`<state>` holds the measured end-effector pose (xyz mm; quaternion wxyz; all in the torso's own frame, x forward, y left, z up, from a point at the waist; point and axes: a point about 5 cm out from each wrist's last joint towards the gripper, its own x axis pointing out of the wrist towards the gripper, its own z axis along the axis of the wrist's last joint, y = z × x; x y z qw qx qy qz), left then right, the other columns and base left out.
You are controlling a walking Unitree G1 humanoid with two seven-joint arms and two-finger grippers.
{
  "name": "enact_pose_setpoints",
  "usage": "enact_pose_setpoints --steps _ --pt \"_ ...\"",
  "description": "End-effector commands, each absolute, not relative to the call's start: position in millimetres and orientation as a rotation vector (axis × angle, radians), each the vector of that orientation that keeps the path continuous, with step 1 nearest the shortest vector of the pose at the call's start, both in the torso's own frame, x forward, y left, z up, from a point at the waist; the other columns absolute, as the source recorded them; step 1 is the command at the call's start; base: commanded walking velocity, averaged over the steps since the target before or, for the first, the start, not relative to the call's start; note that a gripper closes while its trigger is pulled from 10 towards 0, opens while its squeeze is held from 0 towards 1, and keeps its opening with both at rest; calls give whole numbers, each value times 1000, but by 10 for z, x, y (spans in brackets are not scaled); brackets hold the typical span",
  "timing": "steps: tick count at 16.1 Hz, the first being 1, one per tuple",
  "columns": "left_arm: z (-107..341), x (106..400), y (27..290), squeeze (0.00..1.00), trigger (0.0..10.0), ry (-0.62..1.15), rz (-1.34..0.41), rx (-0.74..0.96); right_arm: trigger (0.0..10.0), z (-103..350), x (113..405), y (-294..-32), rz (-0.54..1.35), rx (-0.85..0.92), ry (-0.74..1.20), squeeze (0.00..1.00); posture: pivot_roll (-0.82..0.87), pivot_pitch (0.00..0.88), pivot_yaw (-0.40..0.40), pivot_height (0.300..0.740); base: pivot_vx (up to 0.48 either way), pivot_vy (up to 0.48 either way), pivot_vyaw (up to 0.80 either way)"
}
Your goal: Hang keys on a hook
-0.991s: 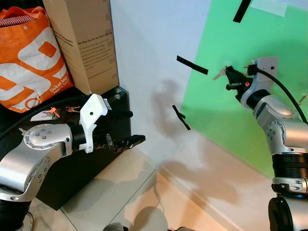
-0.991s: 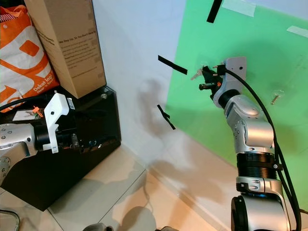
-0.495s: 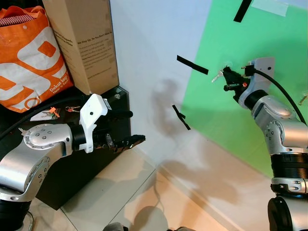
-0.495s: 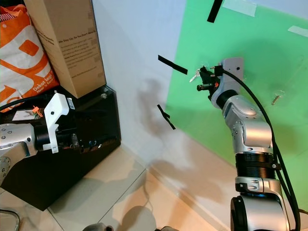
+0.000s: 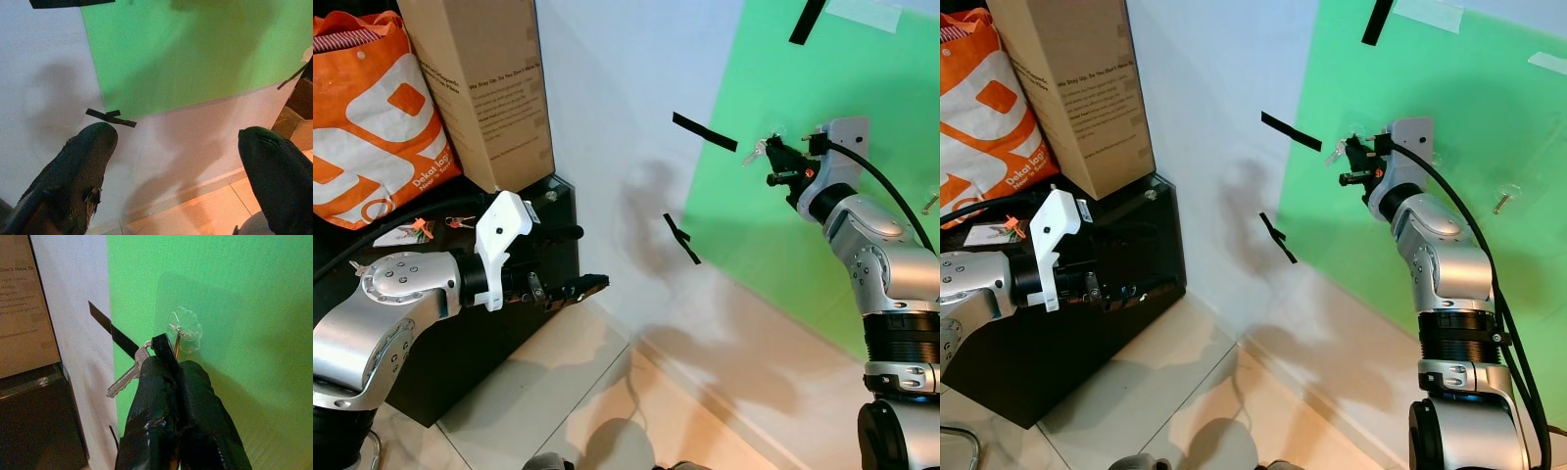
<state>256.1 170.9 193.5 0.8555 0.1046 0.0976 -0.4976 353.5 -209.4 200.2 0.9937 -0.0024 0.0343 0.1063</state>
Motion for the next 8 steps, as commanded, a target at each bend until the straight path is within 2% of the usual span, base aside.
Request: enact_pose_setpoints --steps 1,3,8 --pt "1940 2568 1682 0 10000 207 -1057 232 10000 2029 3539 -2115 198 2 66 0 21 38 -60 740 0 0 0" --pt "1939 2569 1684 0 10000 207 -1055 232 10000 2057 3566 -2179 152 89 61 0 22 38 -62 740 0 0 0" --pt "1934 2565 1684 0 10000 206 -1054 230 10000 2047 3561 -2182 172 236 92 0 22 32 -63 740 0 0 0"
